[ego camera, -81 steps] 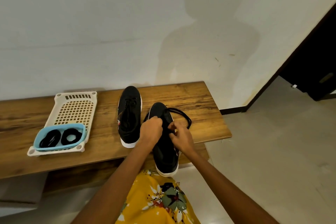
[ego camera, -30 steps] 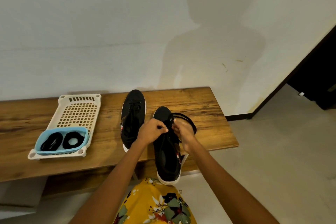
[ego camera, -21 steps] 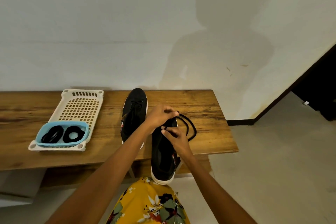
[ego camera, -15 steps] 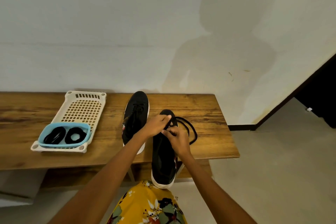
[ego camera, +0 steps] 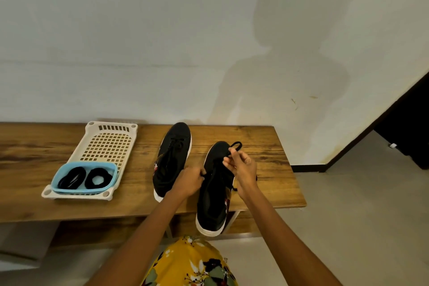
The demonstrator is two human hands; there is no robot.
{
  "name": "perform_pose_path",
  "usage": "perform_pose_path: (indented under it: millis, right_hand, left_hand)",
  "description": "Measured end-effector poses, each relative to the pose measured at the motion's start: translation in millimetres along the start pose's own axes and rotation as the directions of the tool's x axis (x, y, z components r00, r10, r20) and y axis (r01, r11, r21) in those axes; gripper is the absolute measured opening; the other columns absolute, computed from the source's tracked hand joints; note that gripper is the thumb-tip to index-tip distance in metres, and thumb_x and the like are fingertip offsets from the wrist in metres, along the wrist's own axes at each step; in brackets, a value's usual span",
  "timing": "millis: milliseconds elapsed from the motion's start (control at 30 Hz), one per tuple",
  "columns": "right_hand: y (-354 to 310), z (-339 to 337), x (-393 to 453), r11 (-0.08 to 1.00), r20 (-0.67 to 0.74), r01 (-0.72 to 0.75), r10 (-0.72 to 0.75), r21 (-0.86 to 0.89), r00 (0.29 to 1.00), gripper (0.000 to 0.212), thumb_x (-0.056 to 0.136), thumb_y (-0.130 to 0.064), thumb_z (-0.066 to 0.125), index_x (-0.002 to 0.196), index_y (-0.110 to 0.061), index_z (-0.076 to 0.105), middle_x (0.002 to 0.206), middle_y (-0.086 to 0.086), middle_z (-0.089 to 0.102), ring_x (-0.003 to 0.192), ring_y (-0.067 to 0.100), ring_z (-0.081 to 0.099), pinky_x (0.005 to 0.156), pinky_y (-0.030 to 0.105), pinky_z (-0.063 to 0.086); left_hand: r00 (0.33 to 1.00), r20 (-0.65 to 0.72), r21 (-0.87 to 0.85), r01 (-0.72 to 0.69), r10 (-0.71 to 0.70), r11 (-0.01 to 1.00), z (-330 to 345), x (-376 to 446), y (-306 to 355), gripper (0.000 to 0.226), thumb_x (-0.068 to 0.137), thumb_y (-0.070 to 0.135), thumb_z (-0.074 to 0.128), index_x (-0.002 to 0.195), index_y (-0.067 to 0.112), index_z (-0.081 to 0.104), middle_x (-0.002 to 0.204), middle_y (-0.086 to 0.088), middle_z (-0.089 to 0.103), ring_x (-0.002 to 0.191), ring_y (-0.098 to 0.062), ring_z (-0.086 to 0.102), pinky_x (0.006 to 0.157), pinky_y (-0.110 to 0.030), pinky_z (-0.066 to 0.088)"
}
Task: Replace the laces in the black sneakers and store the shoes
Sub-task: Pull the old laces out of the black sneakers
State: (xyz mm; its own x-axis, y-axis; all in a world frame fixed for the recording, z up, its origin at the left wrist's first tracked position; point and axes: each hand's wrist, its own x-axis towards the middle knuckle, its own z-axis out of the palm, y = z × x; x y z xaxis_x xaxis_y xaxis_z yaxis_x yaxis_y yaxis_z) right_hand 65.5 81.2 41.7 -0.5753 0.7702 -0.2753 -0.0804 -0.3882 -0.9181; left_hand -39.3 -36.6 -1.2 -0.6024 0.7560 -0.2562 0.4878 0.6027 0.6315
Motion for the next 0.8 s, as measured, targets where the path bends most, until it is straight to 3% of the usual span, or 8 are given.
perform_pose_path:
  millis: [167, 267, 333, 400, 500, 600, 700, 800]
  right_hand:
    - [-1, -4, -7, 0.998, 0.066, 0.0, 0.004, -0.06, 0.998, 0.012, 0.091, -0.015, 0.061, 0.089, -0.007, 0.069, 0.08, 0.007, 0.066, 0.081, 0.015, 0.066, 0.079, 0.025, 0.058]
    - [-4, 0, -7, 0.997, 0.105, -0.003, 0.011, -0.079, 0.994, 0.013, 0.091, -0.016, 0.061, 0.092, -0.007, 0.069, 0.079, 0.007, 0.068, 0.079, 0.016, 0.067, 0.078, 0.026, 0.058]
    - [-4, -1, -7, 0.997, 0.119, -0.009, 0.017, -0.071, 0.993, 0.014, 0.091, -0.016, 0.06, 0.094, -0.006, 0.069, 0.081, 0.009, 0.068, 0.08, 0.018, 0.067, 0.078, 0.027, 0.058]
    - [-3, -4, -8, 0.997, 0.145, -0.013, 0.024, -0.076, 0.989, 0.013, 0.092, -0.016, 0.059, 0.093, -0.007, 0.068, 0.082, 0.01, 0.068, 0.081, 0.019, 0.067, 0.076, 0.027, 0.058]
    - [1, -10, -9, 0.997, 0.153, -0.003, 0.015, -0.08, 0.988, 0.015, 0.094, -0.017, 0.057, 0.092, -0.007, 0.067, 0.084, 0.012, 0.067, 0.082, 0.021, 0.066, 0.076, 0.026, 0.058]
    - [2, -14, -9, 0.998, 0.128, -0.013, 0.021, -0.068, 0.992, 0.017, 0.094, -0.018, 0.055, 0.091, -0.006, 0.067, 0.084, 0.012, 0.068, 0.079, 0.019, 0.066, 0.074, 0.026, 0.058]
    - [4, -12, -11, 0.999, 0.079, -0.05, 0.05, -0.012, 0.996, 0.016, 0.095, -0.018, 0.054, 0.091, -0.008, 0.066, 0.079, 0.009, 0.066, 0.074, 0.015, 0.065, 0.073, 0.026, 0.058]
    - [5, -5, -12, 0.998, 0.068, -0.066, 0.065, 0.012, 0.996, 0.019, 0.096, -0.019, 0.052, 0.097, -0.005, 0.064, 0.081, 0.009, 0.066, 0.075, 0.016, 0.065, 0.072, 0.025, 0.058]
  left_hand:
    - [0.998, 0.055, 0.184, -0.044, 0.034, 0.982, -18, 6, 12, 0.014, 0.093, 0.009, 0.045, 0.097, 0.015, 0.058, 0.109, -0.004, 0.051, 0.107, -0.022, 0.047, 0.093, -0.037, 0.035]
    - [0.99, 0.097, -0.023, -0.1, 0.101, 0.995, -21, 8, 19, 0.018, 0.097, 0.008, 0.038, 0.082, 0.018, 0.04, 0.086, -0.001, 0.045, 0.079, -0.016, 0.044, 0.072, -0.03, 0.036]
    - [0.989, 0.041, -0.059, -0.141, 0.144, 0.988, -22, 5, 23, 0.011, 0.1, 0.017, 0.036, 0.09, 0.015, 0.039, 0.077, -0.002, 0.048, 0.068, -0.014, 0.045, 0.063, -0.028, 0.037]
    - [0.983, 0.004, 0.077, -0.181, 0.181, 0.98, -28, 5, 29, 0.012, 0.1, 0.024, 0.037, 0.097, 0.014, 0.042, 0.079, -0.005, 0.054, 0.07, -0.018, 0.052, 0.062, -0.031, 0.04]
    - [0.985, 0.036, 0.478, -0.164, 0.167, 0.863, -42, 2, 49, 0.021, 0.096, 0.035, 0.044, 0.1, 0.014, 0.049, 0.092, -0.006, 0.061, 0.087, -0.025, 0.06, 0.069, -0.035, 0.044]
    - [0.99, -0.011, 0.698, -0.092, 0.139, 0.71, -63, 1, 74, 0.041, 0.092, 0.047, 0.047, 0.069, 0.014, 0.05, 0.073, 0.0, 0.056, 0.079, -0.021, 0.062, 0.065, -0.03, 0.042]
    - [0.997, -0.011, 0.666, -0.049, 0.076, 0.745, -86, 8, 83, 0.041, 0.091, 0.05, 0.048, 0.07, 0.016, 0.056, 0.061, 0.005, 0.049, 0.066, -0.016, 0.055, 0.057, -0.026, 0.037]
    - [0.991, 0.116, 0.443, -0.109, 0.064, 0.89, -91, 13, 75, 0.025, 0.089, 0.041, 0.057, 0.083, 0.017, 0.064, 0.079, 0.006, 0.06, 0.08, -0.014, 0.058, 0.067, -0.027, 0.042]
